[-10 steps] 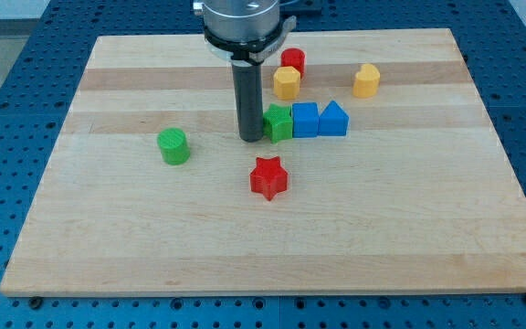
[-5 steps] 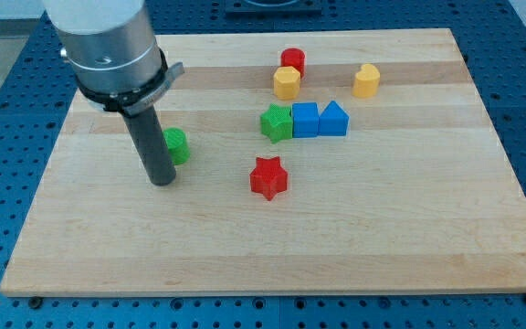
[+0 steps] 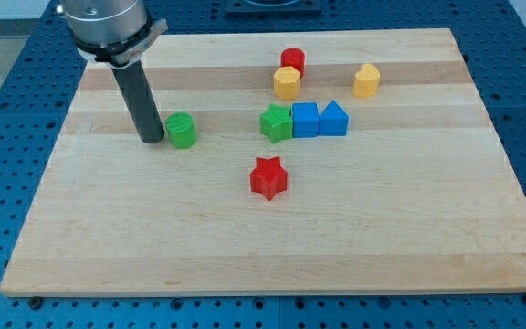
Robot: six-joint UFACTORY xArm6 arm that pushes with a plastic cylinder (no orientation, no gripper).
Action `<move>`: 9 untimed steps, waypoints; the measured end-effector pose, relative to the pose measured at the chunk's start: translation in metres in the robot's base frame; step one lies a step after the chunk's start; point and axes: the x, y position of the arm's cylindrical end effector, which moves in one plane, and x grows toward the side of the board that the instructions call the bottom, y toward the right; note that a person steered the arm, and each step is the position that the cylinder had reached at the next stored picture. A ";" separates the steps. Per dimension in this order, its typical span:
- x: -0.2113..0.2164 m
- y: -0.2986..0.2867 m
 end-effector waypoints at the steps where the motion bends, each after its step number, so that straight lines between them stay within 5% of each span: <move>1: 0.003 0.000; 9: -0.007 0.077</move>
